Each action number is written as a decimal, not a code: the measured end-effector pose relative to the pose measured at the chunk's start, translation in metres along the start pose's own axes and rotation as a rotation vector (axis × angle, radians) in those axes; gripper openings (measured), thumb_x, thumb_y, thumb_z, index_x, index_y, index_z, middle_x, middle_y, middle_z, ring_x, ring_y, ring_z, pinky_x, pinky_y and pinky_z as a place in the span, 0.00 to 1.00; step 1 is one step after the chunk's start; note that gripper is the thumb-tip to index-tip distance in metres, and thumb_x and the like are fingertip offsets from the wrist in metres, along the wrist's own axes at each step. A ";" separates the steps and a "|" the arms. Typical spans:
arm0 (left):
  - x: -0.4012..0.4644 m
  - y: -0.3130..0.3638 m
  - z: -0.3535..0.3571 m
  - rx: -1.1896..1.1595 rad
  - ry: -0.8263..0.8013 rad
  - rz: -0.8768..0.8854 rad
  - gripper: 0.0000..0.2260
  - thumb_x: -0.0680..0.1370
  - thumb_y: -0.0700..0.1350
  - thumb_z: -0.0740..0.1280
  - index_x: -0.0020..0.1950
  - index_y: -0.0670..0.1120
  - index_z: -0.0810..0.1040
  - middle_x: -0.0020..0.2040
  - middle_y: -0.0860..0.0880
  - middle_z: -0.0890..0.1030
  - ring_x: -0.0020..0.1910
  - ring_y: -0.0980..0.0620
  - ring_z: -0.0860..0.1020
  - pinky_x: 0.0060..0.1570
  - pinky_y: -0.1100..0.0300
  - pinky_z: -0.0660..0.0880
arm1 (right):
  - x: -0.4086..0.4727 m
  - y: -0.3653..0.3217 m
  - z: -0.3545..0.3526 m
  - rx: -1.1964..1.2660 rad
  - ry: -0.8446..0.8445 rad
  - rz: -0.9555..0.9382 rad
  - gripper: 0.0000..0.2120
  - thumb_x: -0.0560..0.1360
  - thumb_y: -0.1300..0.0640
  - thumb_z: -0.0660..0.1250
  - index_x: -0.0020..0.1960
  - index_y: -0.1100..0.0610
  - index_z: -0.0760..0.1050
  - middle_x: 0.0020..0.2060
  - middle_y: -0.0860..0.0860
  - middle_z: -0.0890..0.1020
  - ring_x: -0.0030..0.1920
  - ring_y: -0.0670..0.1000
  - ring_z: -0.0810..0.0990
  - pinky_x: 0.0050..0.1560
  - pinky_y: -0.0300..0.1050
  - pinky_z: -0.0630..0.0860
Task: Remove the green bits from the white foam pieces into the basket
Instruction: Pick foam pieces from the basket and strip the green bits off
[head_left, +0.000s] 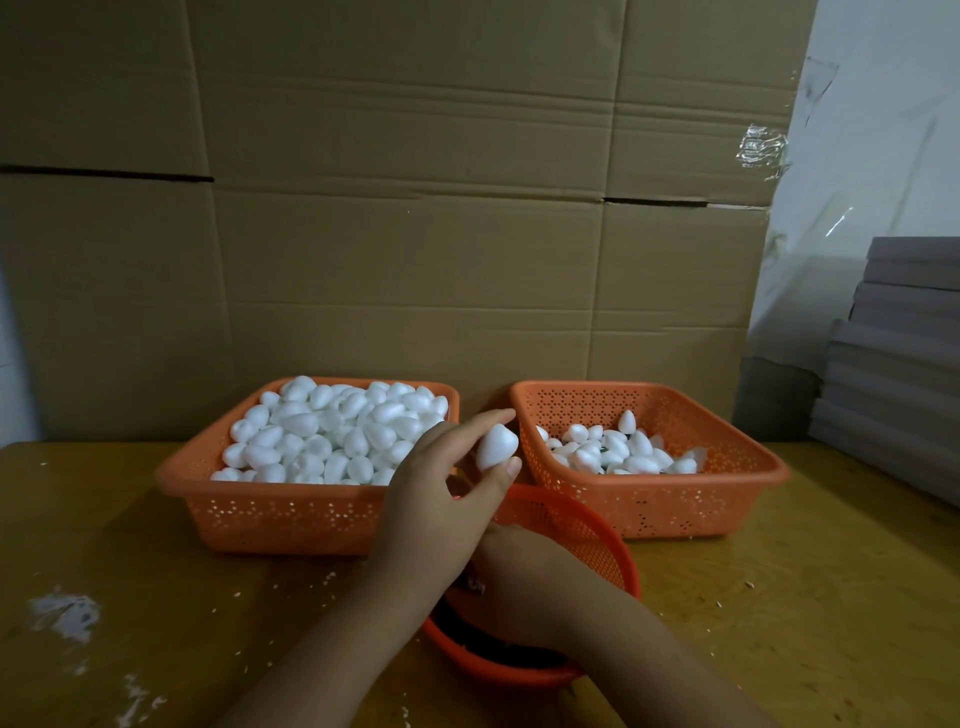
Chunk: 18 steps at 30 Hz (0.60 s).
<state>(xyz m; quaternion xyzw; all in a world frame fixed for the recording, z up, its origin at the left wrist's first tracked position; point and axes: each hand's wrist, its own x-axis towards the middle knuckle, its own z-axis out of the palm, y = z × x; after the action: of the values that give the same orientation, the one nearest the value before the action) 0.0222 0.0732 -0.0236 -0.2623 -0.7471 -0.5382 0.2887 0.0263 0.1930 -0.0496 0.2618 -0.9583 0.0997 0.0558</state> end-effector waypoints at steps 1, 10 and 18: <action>0.000 0.000 0.000 -0.002 0.003 0.000 0.18 0.76 0.44 0.72 0.60 0.65 0.77 0.51 0.64 0.79 0.53 0.62 0.77 0.49 0.71 0.72 | 0.000 0.000 0.000 0.000 0.002 -0.001 0.17 0.79 0.49 0.61 0.65 0.53 0.72 0.57 0.54 0.78 0.54 0.56 0.77 0.56 0.52 0.75; -0.001 -0.003 0.002 -0.097 0.040 -0.085 0.15 0.74 0.52 0.69 0.57 0.65 0.70 0.46 0.61 0.80 0.42 0.58 0.81 0.41 0.67 0.76 | 0.000 0.001 0.000 -0.001 -0.012 -0.002 0.18 0.79 0.49 0.61 0.67 0.53 0.71 0.58 0.54 0.78 0.55 0.56 0.77 0.57 0.52 0.75; 0.002 0.001 0.001 -0.206 0.008 -0.155 0.12 0.78 0.59 0.60 0.41 0.56 0.78 0.35 0.52 0.81 0.30 0.56 0.78 0.33 0.65 0.74 | 0.001 0.001 0.001 -0.032 -0.024 0.002 0.17 0.79 0.48 0.62 0.64 0.54 0.73 0.60 0.53 0.77 0.57 0.55 0.76 0.59 0.52 0.74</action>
<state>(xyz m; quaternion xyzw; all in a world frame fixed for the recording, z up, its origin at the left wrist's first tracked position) 0.0215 0.0748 -0.0217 -0.2297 -0.7047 -0.6339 0.2208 0.0246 0.1929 -0.0506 0.2609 -0.9607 0.0812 0.0485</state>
